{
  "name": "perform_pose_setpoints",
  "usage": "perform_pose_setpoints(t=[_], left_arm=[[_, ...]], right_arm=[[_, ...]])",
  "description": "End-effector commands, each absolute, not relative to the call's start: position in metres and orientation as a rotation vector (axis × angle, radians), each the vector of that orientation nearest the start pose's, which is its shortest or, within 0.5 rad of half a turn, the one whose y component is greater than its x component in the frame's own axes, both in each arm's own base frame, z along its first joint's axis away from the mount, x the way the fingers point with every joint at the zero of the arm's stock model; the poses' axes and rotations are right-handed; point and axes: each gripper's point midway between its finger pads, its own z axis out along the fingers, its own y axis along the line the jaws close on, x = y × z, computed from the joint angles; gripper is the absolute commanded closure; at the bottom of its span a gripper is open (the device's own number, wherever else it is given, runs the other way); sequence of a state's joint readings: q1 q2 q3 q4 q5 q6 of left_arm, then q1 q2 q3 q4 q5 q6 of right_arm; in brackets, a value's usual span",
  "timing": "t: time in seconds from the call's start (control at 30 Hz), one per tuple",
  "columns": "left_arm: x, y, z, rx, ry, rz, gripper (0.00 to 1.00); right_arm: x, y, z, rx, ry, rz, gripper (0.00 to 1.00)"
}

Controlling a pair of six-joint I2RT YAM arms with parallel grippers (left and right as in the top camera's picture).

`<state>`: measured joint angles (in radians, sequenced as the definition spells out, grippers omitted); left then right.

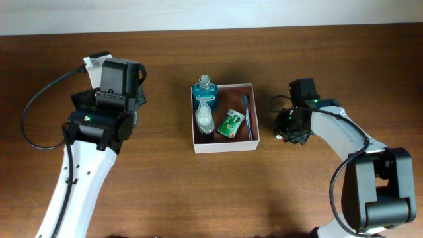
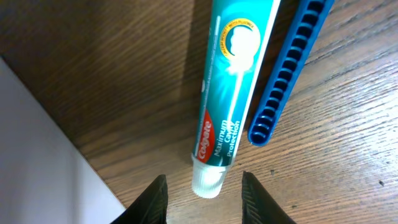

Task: Pack container
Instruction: 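Lower the right gripper and grasp the Colgate toothpaste tube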

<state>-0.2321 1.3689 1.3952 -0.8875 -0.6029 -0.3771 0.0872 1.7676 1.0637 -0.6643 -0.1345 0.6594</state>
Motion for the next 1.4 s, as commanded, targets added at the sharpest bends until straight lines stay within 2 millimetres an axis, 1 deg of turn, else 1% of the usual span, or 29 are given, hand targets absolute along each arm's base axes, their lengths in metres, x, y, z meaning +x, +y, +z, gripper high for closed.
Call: perform_pose_setpoints(t=[0.0,0.1,0.17,0.2,0.37,0.6,0.7,0.73,0.8,0.87,0.97,1.07,1.13,1.17,1.23,1.37], left_arm=[[0.364,0.018,0.275,-0.427,2.238,0.445,0.01],[0.364,0.018,0.275,-0.427,2.238,0.445,0.01],[0.364,0.018,0.275,-0.427,2.238,0.445,0.01],[0.364,0.018,0.275,-0.427,2.238,0.445,0.01],[0.364,0.018,0.275,-0.427,2.238,0.445,0.01],[0.364,0.018,0.275,-0.427,2.238,0.445,0.01],[0.364,0.018,0.275,-0.427,2.238,0.445,0.01],[0.364,0.018,0.275,-0.427,2.238,0.445,0.01],[0.364,0.018,0.275,-0.427,2.238,0.445,0.01],[0.364,0.018,0.275,-0.427,2.238,0.445,0.01],[0.364,0.018,0.275,-0.427,2.238,0.445,0.01],[0.364,0.018,0.275,-0.427,2.238,0.445,0.01],[0.364,0.018,0.275,-0.427,2.238,0.445,0.01],[0.364,0.018,0.275,-0.427,2.238,0.445,0.01],[0.364,0.018,0.275,-0.427,2.238,0.445,0.01],[0.364,0.018,0.275,-0.427,2.238,0.445,0.01]], right_arm=[[0.331,0.05,0.004,0.912,2.871,0.265,0.68],[0.329,0.051,-0.003,0.908,2.865,0.275,0.69],[0.328,0.051,-0.003,0.908,2.866,0.274,0.69],[0.329,0.051,-0.003,0.907,2.863,0.276,0.73],[0.33,0.051,-0.003,0.905,2.861,0.277,0.83],[0.33,0.05,-0.003,0.898,2.86,0.27,0.83],[0.331,0.042,-0.004,0.883,2.851,0.202,0.83],[0.331,0.041,-0.004,0.857,2.856,0.199,0.82],[0.332,0.041,-0.004,0.856,2.851,0.193,0.66],[0.333,0.037,-0.004,0.857,2.841,0.167,0.63],[0.334,0.031,-0.004,0.859,2.827,0.114,0.62],[0.335,0.031,-0.004,0.858,2.824,0.116,0.64],[0.336,0.031,-0.004,0.857,2.821,0.117,0.68],[0.336,0.031,-0.004,0.857,2.821,0.118,0.74],[0.335,0.031,-0.004,0.857,2.822,0.118,0.8],[0.335,0.031,-0.004,0.826,2.832,0.114,0.81]])
